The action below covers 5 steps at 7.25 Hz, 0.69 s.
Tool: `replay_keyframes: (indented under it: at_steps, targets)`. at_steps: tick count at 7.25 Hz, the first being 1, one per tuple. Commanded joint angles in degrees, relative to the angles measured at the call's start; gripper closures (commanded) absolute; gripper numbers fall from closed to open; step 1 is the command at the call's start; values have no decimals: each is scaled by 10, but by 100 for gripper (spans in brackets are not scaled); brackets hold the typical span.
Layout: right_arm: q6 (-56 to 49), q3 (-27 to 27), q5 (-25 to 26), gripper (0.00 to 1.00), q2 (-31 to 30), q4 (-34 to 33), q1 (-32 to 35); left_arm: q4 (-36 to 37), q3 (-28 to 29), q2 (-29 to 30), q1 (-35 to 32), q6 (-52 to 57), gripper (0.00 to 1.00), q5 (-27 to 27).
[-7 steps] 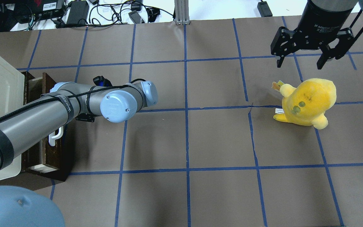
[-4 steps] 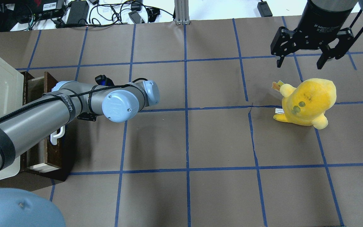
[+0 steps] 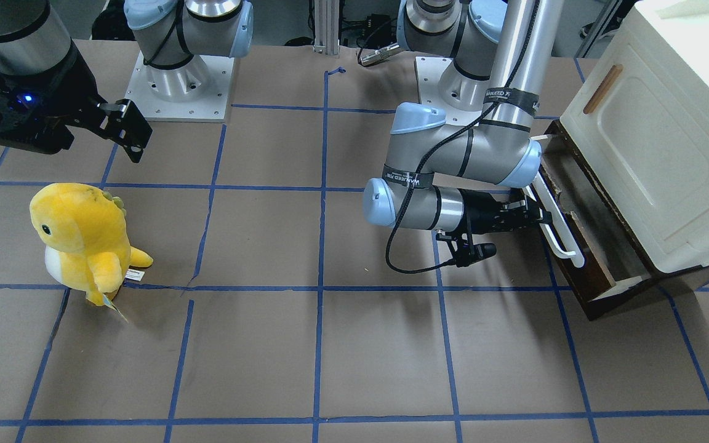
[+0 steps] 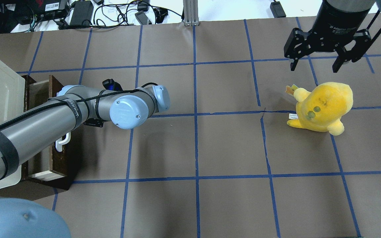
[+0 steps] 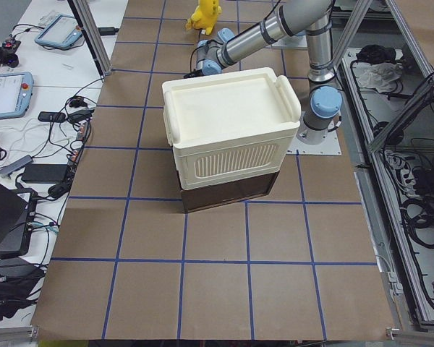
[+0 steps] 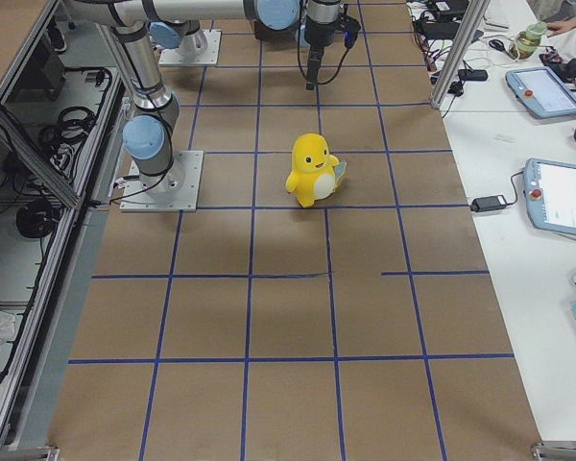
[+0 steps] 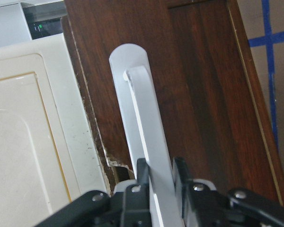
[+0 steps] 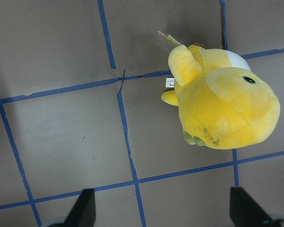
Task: Pull drawer sideways
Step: 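Keep pulling the drawer farther open with the left gripper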
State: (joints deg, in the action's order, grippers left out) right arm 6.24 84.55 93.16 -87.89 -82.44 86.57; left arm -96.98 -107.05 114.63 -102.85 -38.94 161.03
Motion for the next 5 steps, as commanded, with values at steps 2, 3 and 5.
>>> replay_keyframes:
  at_steps: [2,3,5]
  targets:
    - [0,0,0,0,0,0,0,-2,5,2,-13,0,87,0]
    - [0,0,0,0,0,0,0,-1,6,2,-19,0,87,0]
    - [0,0,0,0,0,0,-1,-2,11,3,-24,2,87,-1]
